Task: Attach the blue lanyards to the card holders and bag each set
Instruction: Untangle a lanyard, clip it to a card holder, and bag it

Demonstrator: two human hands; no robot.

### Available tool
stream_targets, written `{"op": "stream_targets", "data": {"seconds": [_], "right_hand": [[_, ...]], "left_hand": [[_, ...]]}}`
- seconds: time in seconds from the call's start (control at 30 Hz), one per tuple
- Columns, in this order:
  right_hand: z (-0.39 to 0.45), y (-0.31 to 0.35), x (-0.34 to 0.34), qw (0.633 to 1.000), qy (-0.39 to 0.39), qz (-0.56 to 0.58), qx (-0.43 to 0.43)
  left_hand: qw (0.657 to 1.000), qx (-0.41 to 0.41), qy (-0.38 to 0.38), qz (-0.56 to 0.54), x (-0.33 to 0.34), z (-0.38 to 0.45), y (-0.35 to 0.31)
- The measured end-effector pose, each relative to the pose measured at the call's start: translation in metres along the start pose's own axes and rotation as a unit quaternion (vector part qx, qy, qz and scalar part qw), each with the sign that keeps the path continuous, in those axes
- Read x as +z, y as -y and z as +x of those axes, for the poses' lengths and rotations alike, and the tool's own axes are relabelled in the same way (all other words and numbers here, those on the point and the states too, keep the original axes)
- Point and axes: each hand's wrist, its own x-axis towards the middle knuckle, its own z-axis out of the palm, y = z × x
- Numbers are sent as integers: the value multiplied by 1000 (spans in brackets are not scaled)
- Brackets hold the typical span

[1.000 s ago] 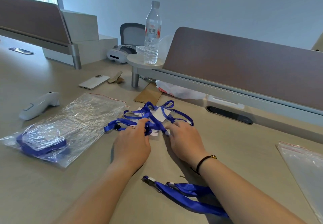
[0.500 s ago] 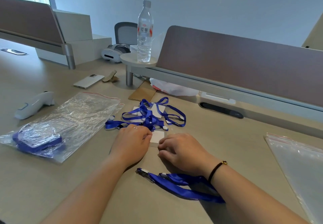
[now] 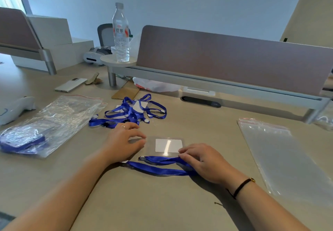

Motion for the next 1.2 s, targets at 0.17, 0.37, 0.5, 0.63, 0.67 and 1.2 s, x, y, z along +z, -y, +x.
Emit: {"op": "stream_targets", "data": {"seconds": [0.17, 0.37, 0.5, 0.63, 0.67, 1.2], "right_hand": [[-30, 1, 10, 999, -36, 27, 10], [-53, 13, 10, 999, -39, 21, 21], [-70, 14, 11, 998, -49, 20, 28], [-80, 15, 9, 998, -43, 22, 32], [-80, 15, 7, 998, -45, 28, 34], [-96, -32, -39, 983, -117, 98, 103]], "left_hand": [[994, 48, 74, 60, 4, -17, -28], [981, 95, 101, 132, 16, -41, -64], [984, 98, 72, 129, 25, -59, -72], [987, 93, 42, 121, 30, -70, -80], [987, 95, 36, 124, 31, -70, -83], [993, 101, 60, 31, 73, -31, -179]]}}
